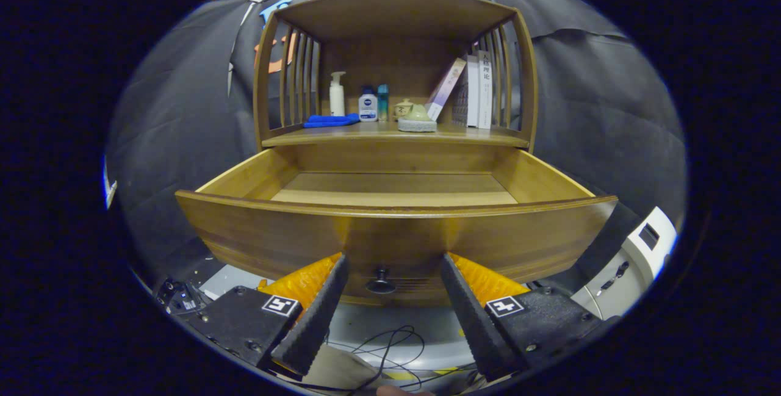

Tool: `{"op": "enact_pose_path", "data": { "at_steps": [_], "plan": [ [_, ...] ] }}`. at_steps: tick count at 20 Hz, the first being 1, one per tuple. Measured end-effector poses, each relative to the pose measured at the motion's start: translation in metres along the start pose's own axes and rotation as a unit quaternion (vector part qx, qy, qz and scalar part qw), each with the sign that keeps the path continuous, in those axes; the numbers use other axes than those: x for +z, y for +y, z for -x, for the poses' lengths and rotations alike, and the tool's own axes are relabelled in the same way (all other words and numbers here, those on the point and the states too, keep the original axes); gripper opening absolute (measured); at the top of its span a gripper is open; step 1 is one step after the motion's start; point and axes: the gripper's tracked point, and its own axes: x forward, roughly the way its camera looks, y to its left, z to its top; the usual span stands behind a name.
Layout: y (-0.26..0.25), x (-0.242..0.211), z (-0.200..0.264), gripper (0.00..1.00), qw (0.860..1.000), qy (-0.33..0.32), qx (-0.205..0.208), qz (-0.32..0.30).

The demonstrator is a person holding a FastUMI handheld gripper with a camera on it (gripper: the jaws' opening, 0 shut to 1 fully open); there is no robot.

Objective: Pull open the drawer, take out the items inside it, and place them on the countertop above the cabinet.

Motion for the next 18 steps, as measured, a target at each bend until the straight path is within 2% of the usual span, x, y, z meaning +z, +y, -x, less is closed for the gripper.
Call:
{"op": "enact_pose_path", "data": {
  "at_steps": [13, 18],
  "plan": [
    [0.006, 0.009, -0.013, 0.96, 1.0, 0.004, 0.006, -0.001],
    [0.007, 0.02, -0.031, 0.96, 1.0, 0.0, 0.004, 0.0]
  ]
}}
